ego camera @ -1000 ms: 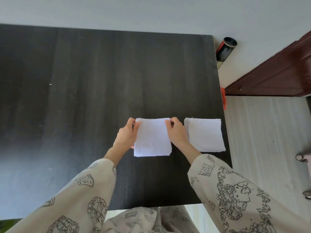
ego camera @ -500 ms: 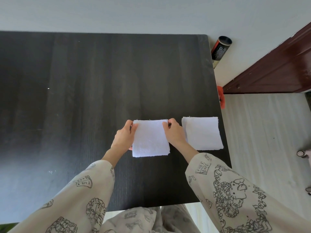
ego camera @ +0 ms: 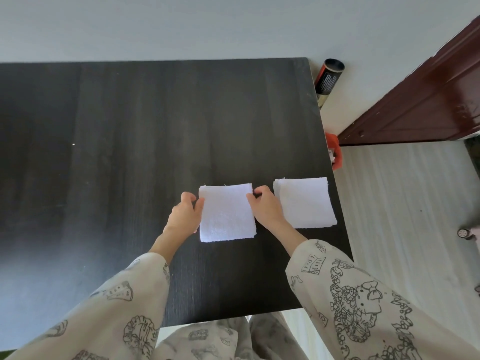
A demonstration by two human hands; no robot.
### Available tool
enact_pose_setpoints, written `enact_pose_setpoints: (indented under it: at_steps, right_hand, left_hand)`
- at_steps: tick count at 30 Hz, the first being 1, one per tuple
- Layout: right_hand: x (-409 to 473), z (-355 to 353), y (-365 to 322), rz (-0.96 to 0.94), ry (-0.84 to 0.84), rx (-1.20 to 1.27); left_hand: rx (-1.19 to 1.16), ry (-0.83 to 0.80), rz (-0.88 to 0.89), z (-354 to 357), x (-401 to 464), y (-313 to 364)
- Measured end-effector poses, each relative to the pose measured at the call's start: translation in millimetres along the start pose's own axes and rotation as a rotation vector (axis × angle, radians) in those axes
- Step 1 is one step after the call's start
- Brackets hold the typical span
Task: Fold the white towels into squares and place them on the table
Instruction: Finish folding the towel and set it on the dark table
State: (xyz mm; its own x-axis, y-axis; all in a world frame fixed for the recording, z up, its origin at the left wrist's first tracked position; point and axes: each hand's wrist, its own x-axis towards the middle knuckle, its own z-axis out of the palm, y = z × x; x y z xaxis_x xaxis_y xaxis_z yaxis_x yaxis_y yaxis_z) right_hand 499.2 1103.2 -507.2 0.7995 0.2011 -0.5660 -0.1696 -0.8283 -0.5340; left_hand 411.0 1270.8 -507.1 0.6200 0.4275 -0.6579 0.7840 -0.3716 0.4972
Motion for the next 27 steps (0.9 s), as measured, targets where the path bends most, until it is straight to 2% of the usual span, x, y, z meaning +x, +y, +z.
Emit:
enact_pose_setpoints:
  at_steps: [5,7,14,24,27]
  right_hand:
    - [-33.1,-31.7,11.4,0.038,-0.06,0.09]
    - [-50.8,-51.8,22.6,0.029,-0.048,0.149]
    - [-133.4,-139.0,132.6,0.031,0.134,0.456]
    - [-315.2,-241.2,401.8,0.236,0.492,0.813]
    - [-367.2,-267.3,470.6,0.306,0.612,0.877]
  left_hand:
    - [0.028,0.221,0.182,2.9,-39.4,22.5]
    - [0.028,0.243,0.278,10.5,-56.8,43.8]
    - [0.166,0.0,0.58,106.0,-128.5,130.2]
    - [0.362,-0.335,0.899,357.6,-295.8,214.8]
    - [0.405,-0.504,1.04,431.1,-348.5,239.1]
